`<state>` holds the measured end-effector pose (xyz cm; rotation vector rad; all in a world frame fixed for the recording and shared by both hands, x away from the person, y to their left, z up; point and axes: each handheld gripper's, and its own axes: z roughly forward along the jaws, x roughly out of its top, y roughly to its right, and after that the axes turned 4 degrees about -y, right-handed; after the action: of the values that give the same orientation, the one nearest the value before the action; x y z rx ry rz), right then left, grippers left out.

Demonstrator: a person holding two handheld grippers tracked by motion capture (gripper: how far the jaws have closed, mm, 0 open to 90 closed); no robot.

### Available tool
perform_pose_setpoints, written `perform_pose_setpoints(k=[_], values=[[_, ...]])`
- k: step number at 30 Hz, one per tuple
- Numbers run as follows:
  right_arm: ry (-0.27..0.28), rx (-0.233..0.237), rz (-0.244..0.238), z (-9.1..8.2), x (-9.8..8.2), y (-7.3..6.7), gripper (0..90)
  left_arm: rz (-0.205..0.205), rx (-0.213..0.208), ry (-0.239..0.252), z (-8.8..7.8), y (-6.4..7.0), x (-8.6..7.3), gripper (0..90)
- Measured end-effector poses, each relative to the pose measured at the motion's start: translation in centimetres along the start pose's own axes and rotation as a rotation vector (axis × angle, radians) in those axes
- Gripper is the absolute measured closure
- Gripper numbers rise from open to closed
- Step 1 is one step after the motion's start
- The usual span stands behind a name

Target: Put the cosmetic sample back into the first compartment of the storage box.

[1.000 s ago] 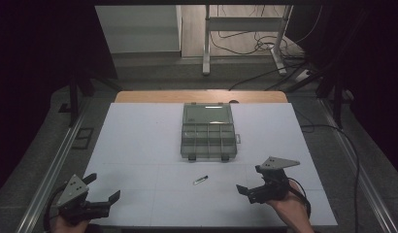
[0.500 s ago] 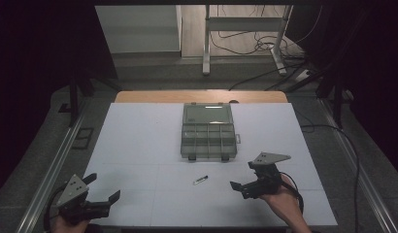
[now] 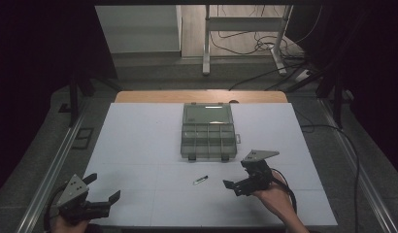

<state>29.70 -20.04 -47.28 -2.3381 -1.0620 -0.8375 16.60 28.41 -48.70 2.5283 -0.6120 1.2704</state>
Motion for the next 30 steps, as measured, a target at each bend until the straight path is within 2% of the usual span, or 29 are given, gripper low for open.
perform_pose_setpoints(k=[6,16,22,25,30], values=[[-0.013,0.007,-0.009,0.6,0.3,-0.1,0.0,0.004,-0.001,-0.001,0.0,0.0,0.0,1.5],[-0.012,0.010,0.012,1.3,0.9,0.0,0.0,0.010,-0.001,0.000,0.0,0.1,0.0,1.5],[-0.045,0.016,0.002,2.1,1.4,-0.1,0.0,0.011,-0.002,0.000,0.0,0.1,0.0,1.5],[-0.076,0.026,0.037,2.6,1.9,-0.2,0.0,0.012,-0.002,0.000,0.0,0.1,0.0,1.5],[-0.095,0.019,0.033,2.9,2.4,-0.5,0.0,0.012,-0.003,0.002,0.0,0.1,0.0,1.5]])
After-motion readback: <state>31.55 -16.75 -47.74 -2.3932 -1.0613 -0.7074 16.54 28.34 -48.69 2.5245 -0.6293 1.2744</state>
